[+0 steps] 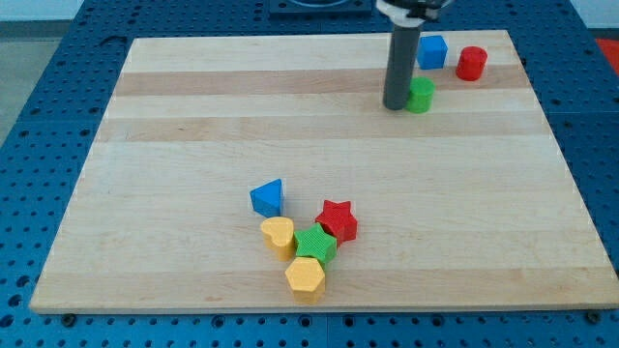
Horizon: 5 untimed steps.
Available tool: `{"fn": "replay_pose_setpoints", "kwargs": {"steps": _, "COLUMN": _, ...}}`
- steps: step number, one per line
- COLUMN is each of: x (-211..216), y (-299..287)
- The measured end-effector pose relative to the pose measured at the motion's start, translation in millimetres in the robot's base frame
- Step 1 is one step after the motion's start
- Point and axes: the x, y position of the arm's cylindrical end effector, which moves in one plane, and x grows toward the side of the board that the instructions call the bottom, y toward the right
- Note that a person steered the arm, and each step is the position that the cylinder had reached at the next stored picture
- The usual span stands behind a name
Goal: Nudge the blue cube towards right
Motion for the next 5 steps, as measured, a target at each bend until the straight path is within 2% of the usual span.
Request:
{"fn": "replay_pose_setpoints", "kwargs": {"steps": 2, "x": -35, "y": 58}}
{"fn": "replay_pose_setpoints", "kwargs": {"steps": 3, "x": -36, "y": 67}}
{"fn": "replay_pose_setpoints", "kwargs": {"steps": 5, "x": -16, "y": -21}}
